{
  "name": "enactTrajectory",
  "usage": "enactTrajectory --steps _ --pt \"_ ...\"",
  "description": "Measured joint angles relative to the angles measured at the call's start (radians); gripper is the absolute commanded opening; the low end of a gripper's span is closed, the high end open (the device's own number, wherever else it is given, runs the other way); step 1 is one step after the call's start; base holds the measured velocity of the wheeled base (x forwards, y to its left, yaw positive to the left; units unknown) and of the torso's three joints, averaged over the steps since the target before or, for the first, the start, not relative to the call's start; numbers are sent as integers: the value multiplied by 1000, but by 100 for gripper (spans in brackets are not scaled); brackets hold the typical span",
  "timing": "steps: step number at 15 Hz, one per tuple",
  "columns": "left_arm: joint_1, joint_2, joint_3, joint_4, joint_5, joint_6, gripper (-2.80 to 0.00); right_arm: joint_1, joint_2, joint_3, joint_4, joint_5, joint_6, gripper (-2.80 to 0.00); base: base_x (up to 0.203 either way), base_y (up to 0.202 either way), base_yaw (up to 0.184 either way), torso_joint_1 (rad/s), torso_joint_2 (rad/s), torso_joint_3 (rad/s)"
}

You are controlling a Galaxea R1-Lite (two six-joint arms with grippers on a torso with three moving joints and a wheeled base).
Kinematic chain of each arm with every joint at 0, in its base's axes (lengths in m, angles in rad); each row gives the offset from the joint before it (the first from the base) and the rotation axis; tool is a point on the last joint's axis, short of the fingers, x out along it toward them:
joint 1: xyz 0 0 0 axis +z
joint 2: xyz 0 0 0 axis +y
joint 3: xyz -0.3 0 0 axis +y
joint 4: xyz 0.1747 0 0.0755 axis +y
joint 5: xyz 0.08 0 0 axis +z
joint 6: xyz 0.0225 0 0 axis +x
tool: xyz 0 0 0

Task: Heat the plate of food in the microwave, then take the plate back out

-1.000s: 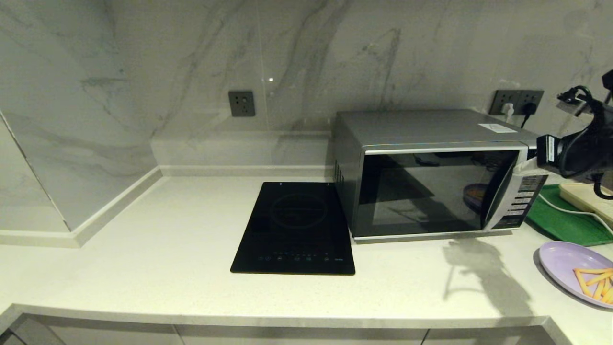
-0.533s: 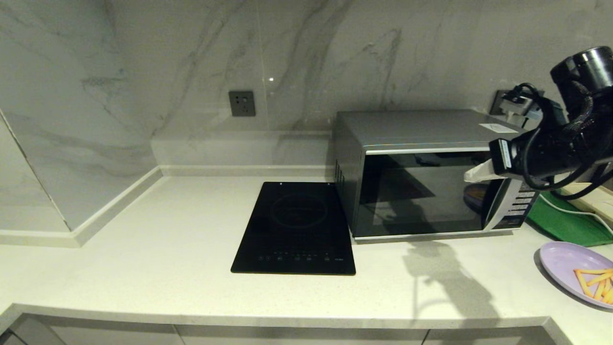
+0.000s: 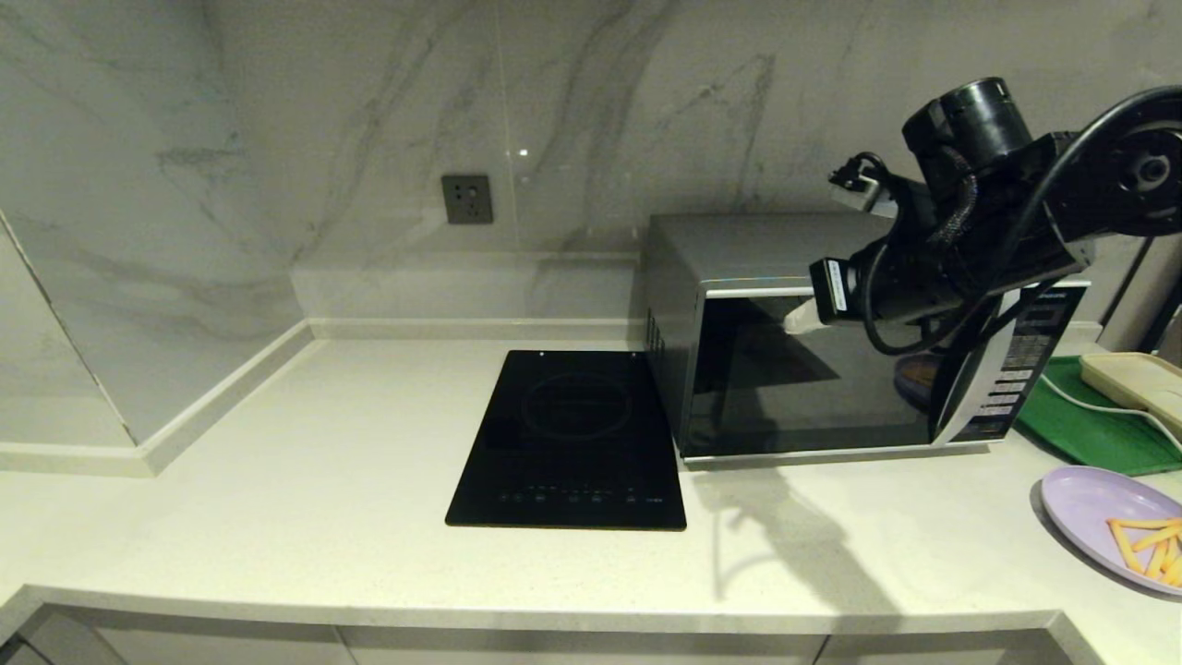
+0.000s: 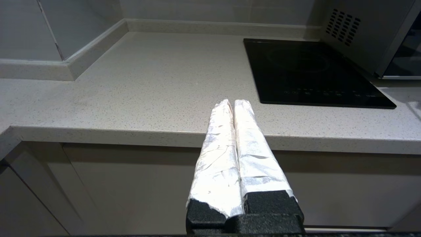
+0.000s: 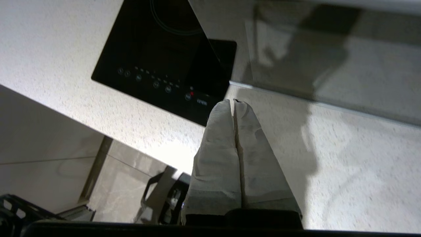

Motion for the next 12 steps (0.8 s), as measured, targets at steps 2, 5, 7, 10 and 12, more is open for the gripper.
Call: enactTrajectory --steps 2,5,7,10,12 --pt "0 0 0 0 0 0 -280 9 55 -64 1 -2 17 -280 0 0 0 0 0 0" --pt "0 0 0 0 0 0 -280 17 112 -107 0 -3 23 -280 0 0 0 0 0 0" --pt "0 0 0 0 0 0 -280 19 132 -111 -14 -3 23 -280 0 0 0 0 0 0" --pt "0 0 0 0 0 0 -280 20 157 -113 -103 -3 23 -280 0 0 0 0 0 0" --pt "0 0 0 0 0 0 -280 20 170 -113 -144 -10 23 -280 0 0 0 0 0 0"
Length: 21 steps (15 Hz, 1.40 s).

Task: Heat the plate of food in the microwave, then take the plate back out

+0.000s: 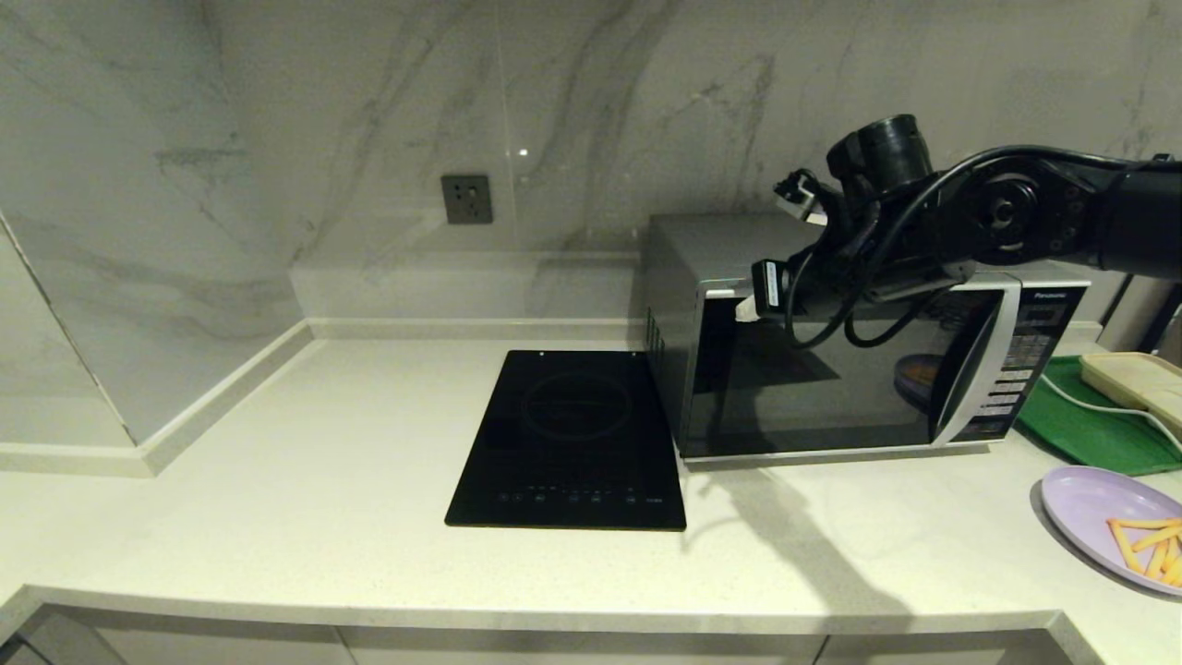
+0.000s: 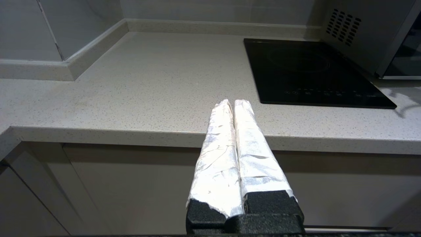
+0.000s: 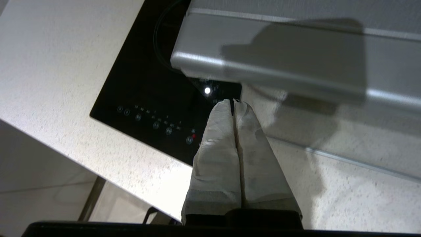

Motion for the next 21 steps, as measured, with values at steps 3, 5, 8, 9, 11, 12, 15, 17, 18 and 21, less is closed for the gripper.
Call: enactTrajectory --steps 3,5,8,9,11,12,15,17,18,21 --pt "0 0 0 0 0 0 -280 1 18 0 -32 -37 1 -280 0 0 0 0 0 0" --pt "0 0 0 0 0 0 -280 4 26 0 -44 -40 2 -280 0 0 0 0 0 0" --pt "0 0 0 0 0 0 -280 21 46 1 -117 -89 42 -280 0 0 0 0 0 0" --pt "0 0 0 0 0 1 -280 28 54 2 -147 -108 56 -280 0 0 0 0 0 0" --pt "0 0 0 0 0 0 -280 34 62 2 -168 -117 61 -280 0 0 0 0 0 0" --pt "0 0 0 0 0 0 -280 35 65 3 -171 -119 63 -280 0 0 0 0 0 0" --pt "0 0 0 0 0 0 -280 37 71 5 -205 -150 82 -280 0 0 0 0 0 0" --pt "0 0 0 0 0 0 -280 36 69 5 -207 -153 84 -280 0 0 0 0 0 0" --pt "0 0 0 0 0 0 -280 35 66 6 -204 -154 90 -280 0 0 0 0 0 0" --pt "0 0 0 0 0 0 -280 36 50 8 -199 -155 108 -280 0 0 0 0 0 0"
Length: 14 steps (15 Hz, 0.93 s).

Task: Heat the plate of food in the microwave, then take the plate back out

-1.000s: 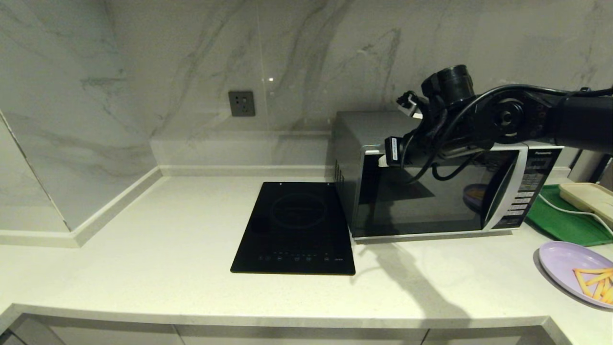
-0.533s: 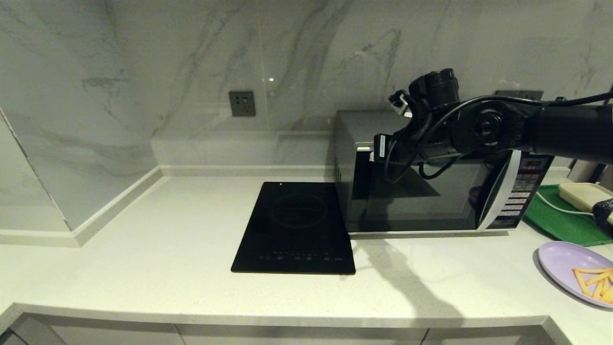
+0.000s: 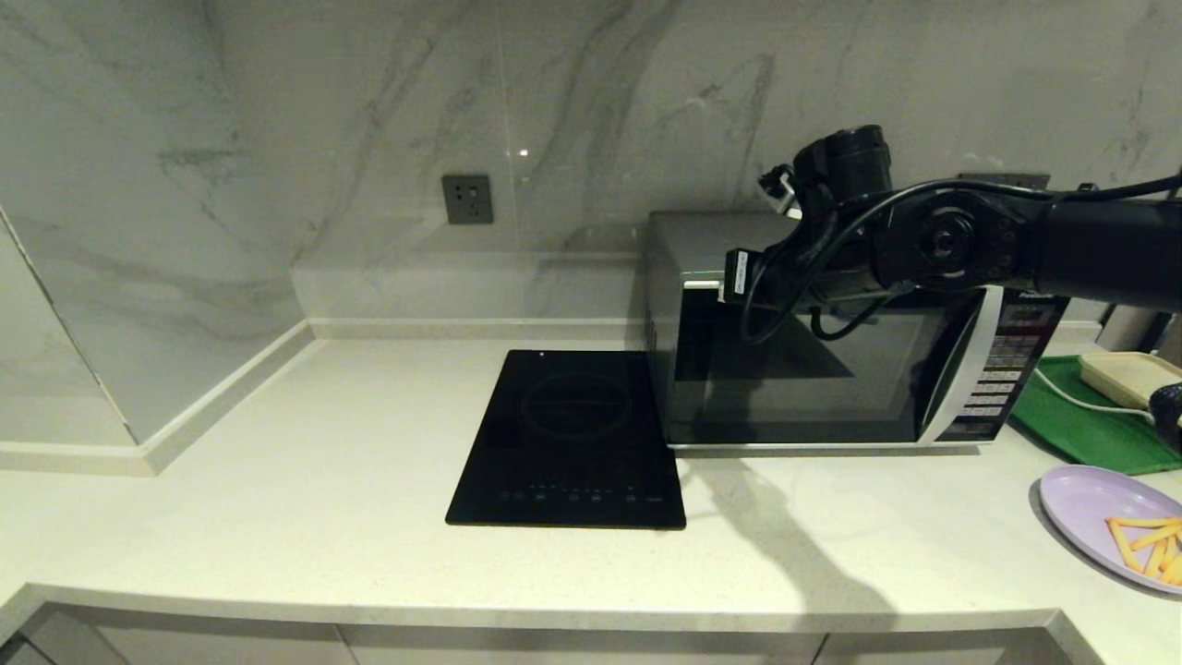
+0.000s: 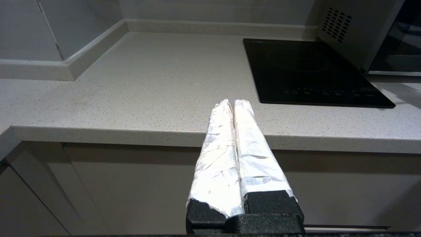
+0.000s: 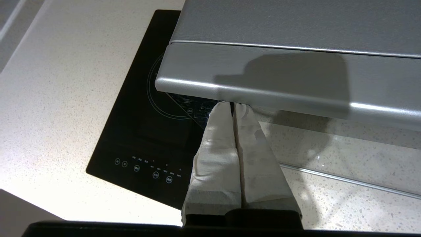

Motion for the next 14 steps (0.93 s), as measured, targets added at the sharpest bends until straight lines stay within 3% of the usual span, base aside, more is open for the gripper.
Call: enactTrajectory --steps 14 --pt "0 0 0 0 0 0 -280 16 -26 26 -9 -4 29 -280 0 0 0 0 0 0"
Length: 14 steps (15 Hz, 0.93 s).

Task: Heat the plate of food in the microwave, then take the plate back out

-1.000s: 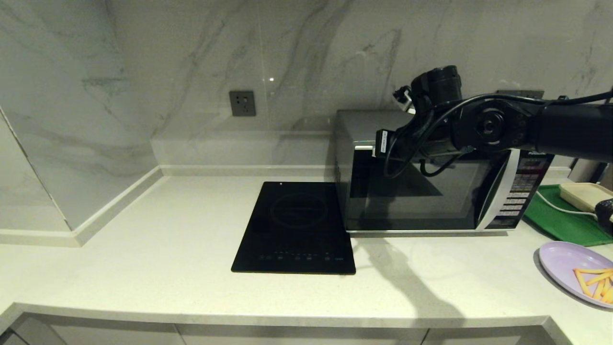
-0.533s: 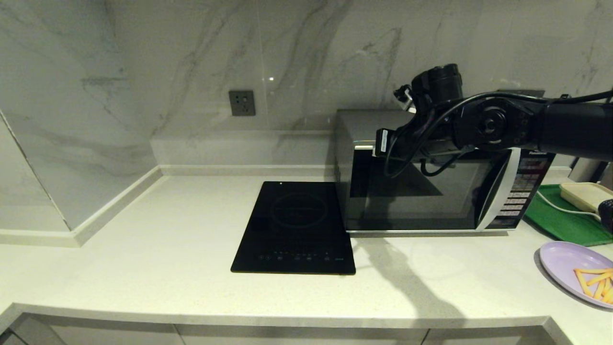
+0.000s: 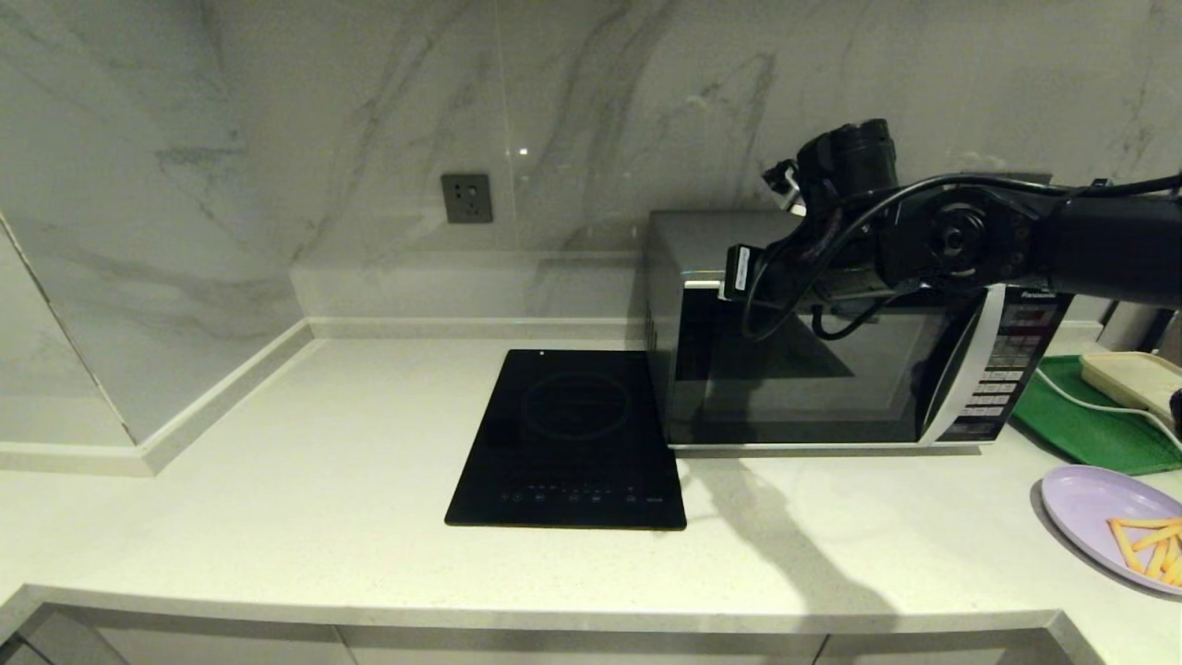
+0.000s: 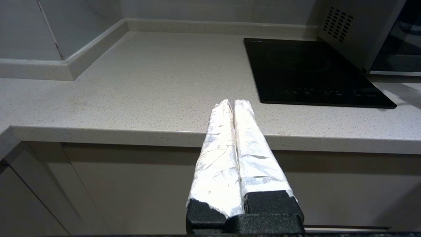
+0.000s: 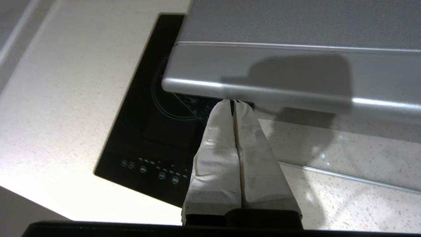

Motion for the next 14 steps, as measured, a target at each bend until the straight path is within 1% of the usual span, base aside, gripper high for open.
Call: enactTrajectory --steps 3,5,7,10,12,14 --pt "0 0 0 0 0 -1 -280 -4 -56 62 21 21 17 -280 0 0 0 0 0 0" --pt "0 0 0 0 0 0 -280 -14 -131 124 84 79 17 -280 0 0 0 0 0 0" --pt "0 0 0 0 0 0 -280 -38 -224 169 177 118 15 -280 0 0 0 0 0 0" --pt "0 0 0 0 0 0 -280 -113 -379 195 331 158 -5 -280 0 0 0 0 0 0" --pt "0 0 0 0 0 0 -280 -178 -488 189 437 195 -38 -280 0 0 0 0 0 0" --pt "0 0 0 0 0 0 -280 -235 -595 177 543 208 -85 -280 0 0 0 0 0 0"
